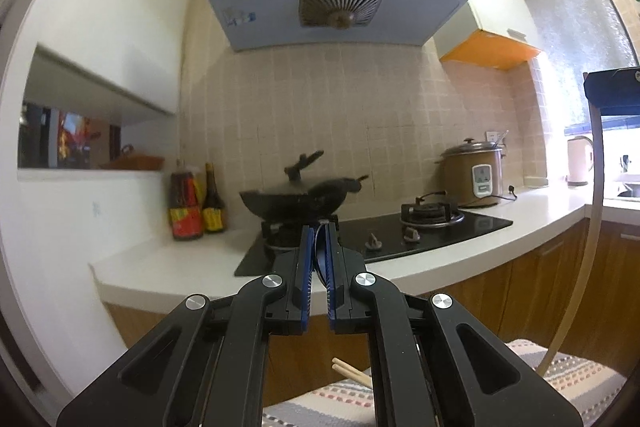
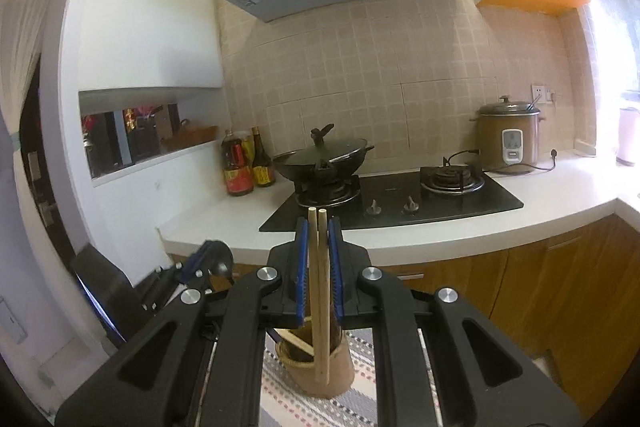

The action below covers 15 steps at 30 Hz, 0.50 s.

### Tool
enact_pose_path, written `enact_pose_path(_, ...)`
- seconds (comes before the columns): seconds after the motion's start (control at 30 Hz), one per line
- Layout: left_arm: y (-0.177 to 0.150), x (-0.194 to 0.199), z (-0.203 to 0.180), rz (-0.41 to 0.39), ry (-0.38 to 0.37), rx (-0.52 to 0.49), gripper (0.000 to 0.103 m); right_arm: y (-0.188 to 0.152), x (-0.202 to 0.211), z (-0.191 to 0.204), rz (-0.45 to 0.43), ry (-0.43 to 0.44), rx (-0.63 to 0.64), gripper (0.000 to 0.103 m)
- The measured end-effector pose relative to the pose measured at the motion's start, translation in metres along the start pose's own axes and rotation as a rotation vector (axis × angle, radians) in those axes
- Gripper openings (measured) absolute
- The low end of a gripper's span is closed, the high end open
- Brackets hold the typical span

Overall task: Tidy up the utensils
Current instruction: 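Lower the black spoon and chopsticks into the wooden holder and open both tools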

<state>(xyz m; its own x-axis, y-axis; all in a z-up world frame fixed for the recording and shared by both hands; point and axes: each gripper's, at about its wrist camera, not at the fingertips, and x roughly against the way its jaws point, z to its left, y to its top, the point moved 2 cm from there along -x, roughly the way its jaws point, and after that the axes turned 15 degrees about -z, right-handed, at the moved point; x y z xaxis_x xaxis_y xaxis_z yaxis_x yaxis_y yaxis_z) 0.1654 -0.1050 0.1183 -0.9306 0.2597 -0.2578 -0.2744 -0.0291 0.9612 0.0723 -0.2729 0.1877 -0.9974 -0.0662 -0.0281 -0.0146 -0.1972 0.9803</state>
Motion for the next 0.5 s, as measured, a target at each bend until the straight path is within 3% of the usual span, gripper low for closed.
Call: enact_pose_path(0.5, -0.040, -0.023, 0.004, 0.079, -0.015, 0.025, 0.004, -0.034, -0.066, -0.007, 0.056, -0.023, -0.038, 0.008)
